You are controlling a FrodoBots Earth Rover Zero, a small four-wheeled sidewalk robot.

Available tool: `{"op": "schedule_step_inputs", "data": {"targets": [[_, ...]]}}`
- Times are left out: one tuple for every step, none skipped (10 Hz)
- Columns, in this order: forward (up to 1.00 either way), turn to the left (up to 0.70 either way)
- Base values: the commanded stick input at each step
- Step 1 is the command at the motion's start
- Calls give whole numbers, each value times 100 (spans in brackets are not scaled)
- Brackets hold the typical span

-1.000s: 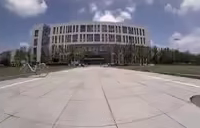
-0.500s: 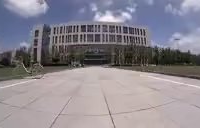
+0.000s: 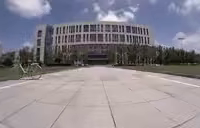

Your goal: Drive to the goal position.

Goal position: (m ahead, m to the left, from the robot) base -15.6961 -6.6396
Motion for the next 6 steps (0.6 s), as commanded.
{"op": "schedule_step_inputs", "data": {"targets": [[100,0],[100,0],[100,0],[100,0],[100,0],[100,0]]}}
